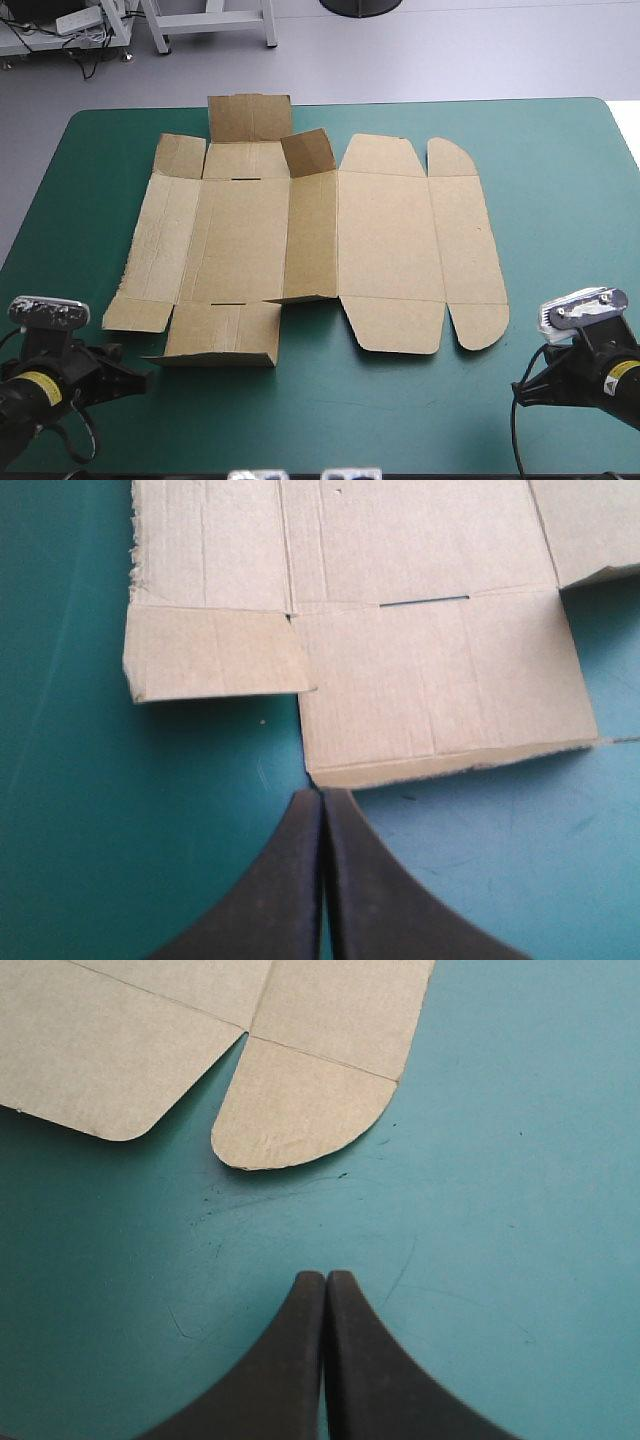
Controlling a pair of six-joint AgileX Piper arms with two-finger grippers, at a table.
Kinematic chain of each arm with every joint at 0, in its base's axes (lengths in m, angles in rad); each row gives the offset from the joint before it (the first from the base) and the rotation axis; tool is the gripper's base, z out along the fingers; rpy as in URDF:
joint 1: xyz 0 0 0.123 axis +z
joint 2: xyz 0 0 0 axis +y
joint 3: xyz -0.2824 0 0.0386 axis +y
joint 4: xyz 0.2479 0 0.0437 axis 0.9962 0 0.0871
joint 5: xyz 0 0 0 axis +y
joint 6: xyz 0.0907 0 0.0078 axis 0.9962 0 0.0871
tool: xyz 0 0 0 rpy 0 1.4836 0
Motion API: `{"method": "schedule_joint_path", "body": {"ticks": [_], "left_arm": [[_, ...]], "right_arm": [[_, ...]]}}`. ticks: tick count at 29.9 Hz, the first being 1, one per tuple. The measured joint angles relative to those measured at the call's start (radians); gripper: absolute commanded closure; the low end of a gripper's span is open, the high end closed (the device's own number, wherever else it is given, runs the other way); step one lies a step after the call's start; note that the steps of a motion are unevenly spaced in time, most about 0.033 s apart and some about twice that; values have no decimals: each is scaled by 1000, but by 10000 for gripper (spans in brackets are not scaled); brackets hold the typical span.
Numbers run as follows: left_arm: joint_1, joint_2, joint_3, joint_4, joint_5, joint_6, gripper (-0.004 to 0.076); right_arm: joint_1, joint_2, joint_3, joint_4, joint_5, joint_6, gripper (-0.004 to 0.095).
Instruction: Fold the box
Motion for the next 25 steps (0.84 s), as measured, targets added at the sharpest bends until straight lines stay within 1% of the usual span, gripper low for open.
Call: {"method": "schedule_joint_path", "body": {"ticks": [3,5,8,11,14,16,18,20,23,25], "left_arm": [[0,80,0,9,-61,0,724],[0,152,0,22,-93,0,708],[0,282,-15,39,-149,11,708],[0,419,-57,44,-235,36,708],[16,534,-133,33,-286,64,708],[51,591,-193,-17,-290,135,708],[106,637,-259,-116,-279,248,708],[187,673,-316,-258,-255,400,708],[327,713,-380,-416,-183,589,708],[438,740,-410,-456,-113,678,708]], "right_arm": [[0,0,0,1,0,0,921],[0,0,0,1,0,0,921],[0,0,0,1,0,0,921],[0,0,0,1,0,-1,921],[0,0,0,2,0,-8,921],[0,0,0,2,0,-12,921],[0,0,0,2,0,-20,921],[0,0,0,2,0,-30,921],[0,0,0,2,0,-35,921],[0,0,0,2,-1,-35,921]]}}
